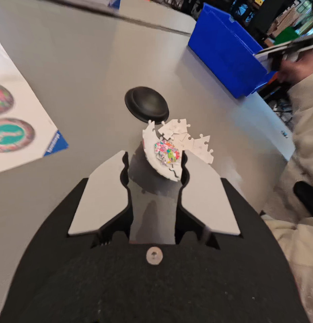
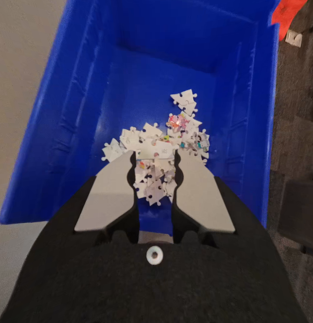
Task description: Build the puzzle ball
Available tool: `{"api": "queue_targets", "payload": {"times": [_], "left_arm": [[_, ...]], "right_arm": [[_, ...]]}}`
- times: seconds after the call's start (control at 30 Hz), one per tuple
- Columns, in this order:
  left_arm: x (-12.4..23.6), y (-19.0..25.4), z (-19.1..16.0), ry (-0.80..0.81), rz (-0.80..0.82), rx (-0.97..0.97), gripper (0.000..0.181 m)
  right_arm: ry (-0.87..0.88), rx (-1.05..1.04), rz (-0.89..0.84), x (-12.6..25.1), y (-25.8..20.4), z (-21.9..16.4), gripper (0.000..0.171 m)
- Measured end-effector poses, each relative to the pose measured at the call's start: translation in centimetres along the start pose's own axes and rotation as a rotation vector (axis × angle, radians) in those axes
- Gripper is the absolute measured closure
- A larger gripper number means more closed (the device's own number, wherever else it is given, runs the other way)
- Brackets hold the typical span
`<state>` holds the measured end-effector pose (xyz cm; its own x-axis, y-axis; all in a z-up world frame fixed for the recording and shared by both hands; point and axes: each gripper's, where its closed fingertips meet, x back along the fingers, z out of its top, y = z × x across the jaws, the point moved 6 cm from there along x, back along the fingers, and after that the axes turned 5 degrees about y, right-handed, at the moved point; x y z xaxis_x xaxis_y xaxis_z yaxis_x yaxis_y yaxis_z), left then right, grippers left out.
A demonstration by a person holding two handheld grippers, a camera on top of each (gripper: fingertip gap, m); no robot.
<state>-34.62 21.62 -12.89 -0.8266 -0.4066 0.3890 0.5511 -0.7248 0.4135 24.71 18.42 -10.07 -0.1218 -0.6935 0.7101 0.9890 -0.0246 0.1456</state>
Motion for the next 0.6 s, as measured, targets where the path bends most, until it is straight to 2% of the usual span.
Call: {"api": "queue_targets", "payload": {"times": [0.03,0.07,0.13,0.2,0.27,0.3,0.37,0.43,0.5,0.53,0.6], "left_arm": [[-0.5,-0.2,-0.3,-0.024,0.003,0.028,0.124],[-1.0,-0.4,-0.6,-0.049,0.011,0.031,0.124],[-2.0,-0.9,-0.8,-0.082,0.045,0.025,0.132],[-2.9,-1.0,-0.7,-0.106,0.026,0.011,0.149],[-3.4,-1.0,-0.6,-0.136,0.021,-0.027,0.176],[-3.5,-1.0,-0.5,-0.139,0.031,-0.046,0.178],[-3.4,-0.7,-0.4,-0.132,0.04,-0.07,0.179],[-3.2,-0.5,-0.4,-0.127,0.059,-0.088,0.179],[-3.0,-0.4,-0.4,-0.122,0.073,-0.103,0.179],[-2.9,-0.3,-0.3,-0.123,0.089,-0.118,0.18],[-2.4,-0.3,-0.1,-0.108,0.106,-0.142,0.179]], "right_arm": [[-0.011,-0.018,-0.014,-0.1,0.3,-0.1,0.119],[0.021,-0.036,-0.028,0.6,0.0,0.6,0.116],[0.165,-0.057,0.01,3.2,-2.7,3.5,0.123],[0.296,0.007,0.144,5.8,-8.7,6.4,0.13],[0.335,0.099,0.349,6.5,-17.0,7.4,0.134],[0.317,0.112,0.516,6.2,-21.7,6.9,0.134],[0.146,0.078,0.826,4.0,-30.1,4.6,0.134],[-0.107,0.016,1.049,1.7,-35.9,1.6,0.128],[-0.198,-0.119,1.266,1.2,-39.2,0.7,0.127],[-0.212,-0.17,1.295,0.7,-39.8,0.5,0.129],[-0.259,-0.162,1.24,-0.8,-40.1,0.0,0.139]]}}
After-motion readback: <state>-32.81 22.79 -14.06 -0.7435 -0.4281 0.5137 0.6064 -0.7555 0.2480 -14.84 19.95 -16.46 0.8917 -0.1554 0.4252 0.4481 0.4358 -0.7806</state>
